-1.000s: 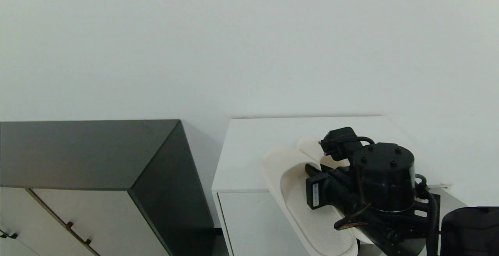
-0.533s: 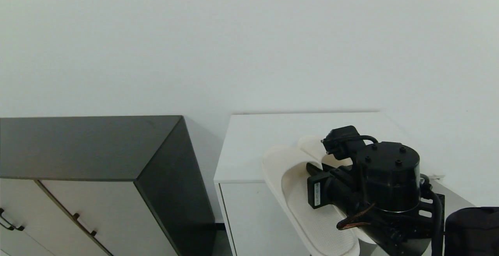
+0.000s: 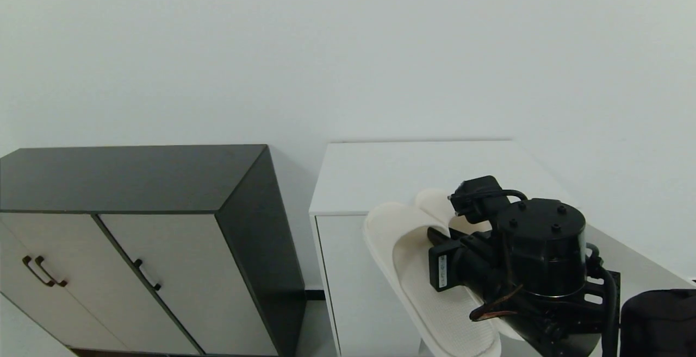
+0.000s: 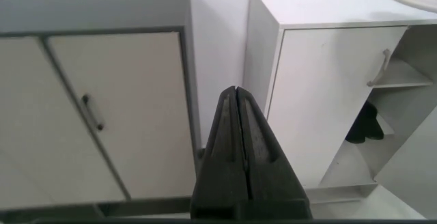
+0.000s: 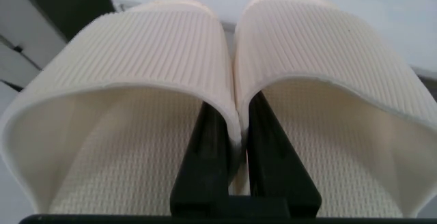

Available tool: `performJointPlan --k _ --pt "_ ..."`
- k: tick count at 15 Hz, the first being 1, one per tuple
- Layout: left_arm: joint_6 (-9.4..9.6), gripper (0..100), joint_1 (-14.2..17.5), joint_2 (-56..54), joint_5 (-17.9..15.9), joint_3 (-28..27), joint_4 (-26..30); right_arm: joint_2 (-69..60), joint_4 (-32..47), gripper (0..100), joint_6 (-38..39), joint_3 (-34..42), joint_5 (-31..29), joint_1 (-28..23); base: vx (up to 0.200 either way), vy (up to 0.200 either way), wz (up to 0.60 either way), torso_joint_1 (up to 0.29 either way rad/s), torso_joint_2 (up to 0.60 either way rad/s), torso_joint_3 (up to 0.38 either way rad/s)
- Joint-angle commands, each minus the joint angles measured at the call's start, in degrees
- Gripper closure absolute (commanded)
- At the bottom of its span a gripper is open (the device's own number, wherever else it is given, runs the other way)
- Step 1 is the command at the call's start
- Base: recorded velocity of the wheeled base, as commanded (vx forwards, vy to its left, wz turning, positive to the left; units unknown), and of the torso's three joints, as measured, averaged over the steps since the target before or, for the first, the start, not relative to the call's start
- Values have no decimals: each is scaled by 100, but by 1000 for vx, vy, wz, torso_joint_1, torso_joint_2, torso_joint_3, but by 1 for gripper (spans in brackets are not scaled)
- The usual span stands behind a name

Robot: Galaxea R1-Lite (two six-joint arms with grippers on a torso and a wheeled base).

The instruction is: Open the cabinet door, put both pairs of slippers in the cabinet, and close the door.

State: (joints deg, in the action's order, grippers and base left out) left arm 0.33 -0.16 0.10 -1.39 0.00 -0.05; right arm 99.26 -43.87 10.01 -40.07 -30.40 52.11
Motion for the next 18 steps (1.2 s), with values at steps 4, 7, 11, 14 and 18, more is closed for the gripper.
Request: performJointPlan --k 4,7,11,14,18 --pt "-7 100 -2 -1 7 0 -4 24 -7 100 10 8 -1 0 0 0 0 0 0 0" --pt "-7 100 -2 -1 -2 0 -4 76 -7 100 10 17 -9 0 0 0 0 0 0 0" --pt "-7 100 -2 -1 7 0 -4 94 -7 100 10 17 -18 0 0 -50 0 2 2 -1" --pt "-7 100 -2 -1 7 0 -4 85 -7 100 10 17 -18 0 0 -200 0 4 1 1" --pt "-7 100 -2 -1 -2 0 -4 41 -7 100 10 70 -27 0 0 -200 0 6 1 0"
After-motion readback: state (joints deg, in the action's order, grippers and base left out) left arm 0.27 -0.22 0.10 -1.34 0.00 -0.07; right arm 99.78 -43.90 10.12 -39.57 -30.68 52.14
